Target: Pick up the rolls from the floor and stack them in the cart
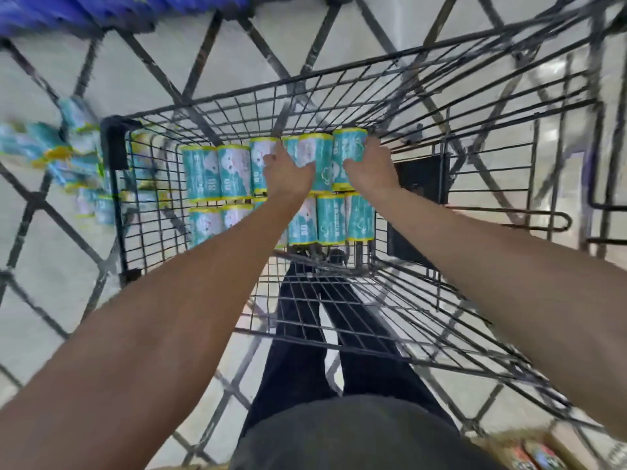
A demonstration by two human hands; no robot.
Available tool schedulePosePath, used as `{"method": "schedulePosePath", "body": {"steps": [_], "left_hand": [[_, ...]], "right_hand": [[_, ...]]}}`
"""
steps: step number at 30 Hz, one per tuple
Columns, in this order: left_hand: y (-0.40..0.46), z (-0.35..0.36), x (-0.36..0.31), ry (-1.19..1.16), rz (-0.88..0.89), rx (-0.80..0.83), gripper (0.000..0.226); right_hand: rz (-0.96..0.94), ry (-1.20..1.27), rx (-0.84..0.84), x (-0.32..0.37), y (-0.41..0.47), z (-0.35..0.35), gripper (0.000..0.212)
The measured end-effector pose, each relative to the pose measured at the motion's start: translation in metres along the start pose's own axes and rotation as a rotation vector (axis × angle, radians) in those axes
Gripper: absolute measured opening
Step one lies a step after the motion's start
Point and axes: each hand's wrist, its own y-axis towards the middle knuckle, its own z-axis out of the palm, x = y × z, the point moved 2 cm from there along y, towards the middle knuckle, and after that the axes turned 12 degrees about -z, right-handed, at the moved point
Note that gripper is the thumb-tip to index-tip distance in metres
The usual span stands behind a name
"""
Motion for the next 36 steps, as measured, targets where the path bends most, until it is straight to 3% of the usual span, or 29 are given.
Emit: {"method": "schedulePosePath", "body": {"steps": [4,9,14,19,28,36], "left_hand": [[-0.065,-0.073,0.018,0.064,0.072,-0.058,0.074],[-0.131,-0.19,0.044,-0.092,0.146,-0.169,0.069],[-0.155,-0.298,0.13,0.044,0.259,-0.384,0.052],[-0.169,-0.378,0.263,0.228,0.198,-0.503,0.051],[-0.171,-0.448,0.51,0.205,0.017,-0.466,0.055],[-0.118,-0.485,0.567,0.2,0.001,-0.416,0.053]], "right_hand": [[-0.227,-0.212,0.065,0.053,-0.073,-0.036,0.054],[-0.5,-0.414,0.057,0.144,-0.159,-0.047,0.053],[-0.71,-0.511,0.053,0.25,-0.221,0.005,0.05],[-0.869,-0.642,0.067,0.335,-0.279,0.094,0.04],[-0.859,-0.704,0.221,0.395,-0.377,0.272,0.051],[-0.77,-0.757,0.338,0.416,-0.377,0.36,0.054]]}}
